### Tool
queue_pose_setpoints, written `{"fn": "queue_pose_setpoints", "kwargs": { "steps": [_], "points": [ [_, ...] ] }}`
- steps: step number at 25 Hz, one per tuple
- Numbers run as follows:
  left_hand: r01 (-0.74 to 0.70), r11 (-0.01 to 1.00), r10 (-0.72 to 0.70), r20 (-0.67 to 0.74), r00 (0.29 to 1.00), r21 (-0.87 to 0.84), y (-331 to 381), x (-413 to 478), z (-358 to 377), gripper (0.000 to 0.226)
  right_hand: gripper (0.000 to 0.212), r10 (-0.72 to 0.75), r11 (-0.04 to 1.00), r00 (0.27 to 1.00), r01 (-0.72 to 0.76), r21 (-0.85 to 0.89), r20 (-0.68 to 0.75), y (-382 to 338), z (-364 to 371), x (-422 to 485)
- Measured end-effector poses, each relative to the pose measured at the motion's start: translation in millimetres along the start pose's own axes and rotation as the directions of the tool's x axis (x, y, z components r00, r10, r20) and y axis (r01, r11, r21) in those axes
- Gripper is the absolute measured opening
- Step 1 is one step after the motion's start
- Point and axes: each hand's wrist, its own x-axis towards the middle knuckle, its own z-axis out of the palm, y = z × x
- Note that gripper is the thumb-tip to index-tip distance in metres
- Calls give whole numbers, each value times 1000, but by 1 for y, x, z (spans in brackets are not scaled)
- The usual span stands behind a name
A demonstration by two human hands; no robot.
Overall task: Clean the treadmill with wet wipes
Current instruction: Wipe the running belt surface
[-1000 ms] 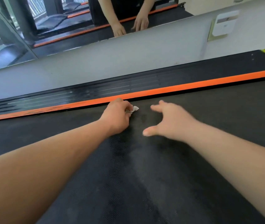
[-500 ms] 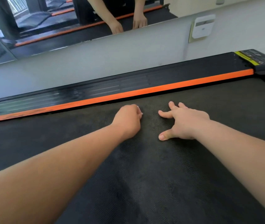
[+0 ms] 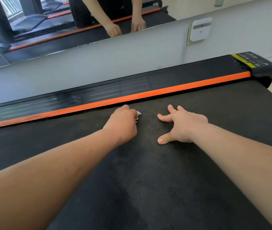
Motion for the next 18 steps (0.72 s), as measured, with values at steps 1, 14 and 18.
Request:
{"fn": "queue_pose_setpoints", "kwargs": {
  "steps": [1, 14, 18],
  "points": [
    [33, 999, -33, -12, 999, -15, -1, 4, -1, 28, 96, -1, 1000, 1000, 1, 3, -3, 0, 0, 0],
    [139, 975, -107, 184, 977, -174, 28, -17, -6, 15, 97, 40, 999, 999, -40, 26, 3, 3, -5, 0],
    [331, 937, -331, 18, 944, -111, -18, -9, -17, 19, 97, 50, 998, 999, -50, 35, 6, 3, -4, 1]
  ]
}}
